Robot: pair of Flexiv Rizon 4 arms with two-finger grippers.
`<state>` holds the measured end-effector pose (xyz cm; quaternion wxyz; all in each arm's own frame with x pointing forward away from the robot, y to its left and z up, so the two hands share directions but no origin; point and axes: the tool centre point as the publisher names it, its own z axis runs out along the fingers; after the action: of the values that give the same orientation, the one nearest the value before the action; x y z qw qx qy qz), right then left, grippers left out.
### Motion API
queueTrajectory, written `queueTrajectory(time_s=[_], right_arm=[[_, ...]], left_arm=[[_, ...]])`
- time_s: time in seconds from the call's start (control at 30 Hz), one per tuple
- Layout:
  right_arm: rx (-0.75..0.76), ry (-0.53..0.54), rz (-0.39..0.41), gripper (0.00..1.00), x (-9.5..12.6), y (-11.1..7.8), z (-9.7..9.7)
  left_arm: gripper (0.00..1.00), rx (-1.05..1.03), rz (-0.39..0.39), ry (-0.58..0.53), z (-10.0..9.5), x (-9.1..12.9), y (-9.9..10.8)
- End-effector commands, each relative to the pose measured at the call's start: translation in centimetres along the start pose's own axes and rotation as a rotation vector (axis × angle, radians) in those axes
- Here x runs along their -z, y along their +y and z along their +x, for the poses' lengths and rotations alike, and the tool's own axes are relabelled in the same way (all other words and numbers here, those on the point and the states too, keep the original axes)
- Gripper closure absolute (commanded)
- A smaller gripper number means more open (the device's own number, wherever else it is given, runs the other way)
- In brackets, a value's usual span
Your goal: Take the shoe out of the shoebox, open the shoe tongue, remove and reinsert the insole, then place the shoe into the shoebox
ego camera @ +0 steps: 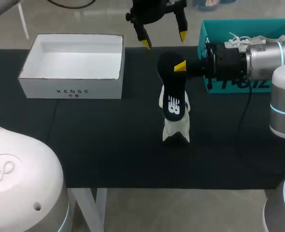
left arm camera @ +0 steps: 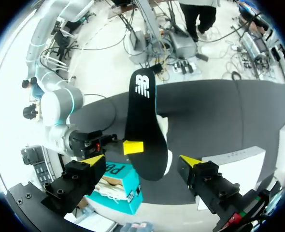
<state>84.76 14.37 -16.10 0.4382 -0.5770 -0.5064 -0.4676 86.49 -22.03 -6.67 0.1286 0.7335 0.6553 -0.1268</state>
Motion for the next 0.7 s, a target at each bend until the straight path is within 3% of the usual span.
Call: queueTrajectory(time_s=[0.03,0.27,0.43,0.7], right_arm=[[0.0,0.006,-0.002,1.0,0.7,-0.1,0.1],[-0.015,0.086,0.009,1.0,1.2,0.2,0.9],[-0.01,0.108,0.01,1.0,1.4,-0.1,2.2],[0.009,0.111,-0.003,1.0,2.2,0.0,3.4]], left_arm=[[0.0,0.07,-0.069,-0.462,2.3,0.4,-1.1],[0.0,0.115,-0.133,-0.68,2.6,1.0,-1.5],[0.0,0.098,-0.166,-0.763,3.3,-0.3,-2.1],[0.0,0.1,-0.246,-0.943,2.3,-1.0,-1.9]])
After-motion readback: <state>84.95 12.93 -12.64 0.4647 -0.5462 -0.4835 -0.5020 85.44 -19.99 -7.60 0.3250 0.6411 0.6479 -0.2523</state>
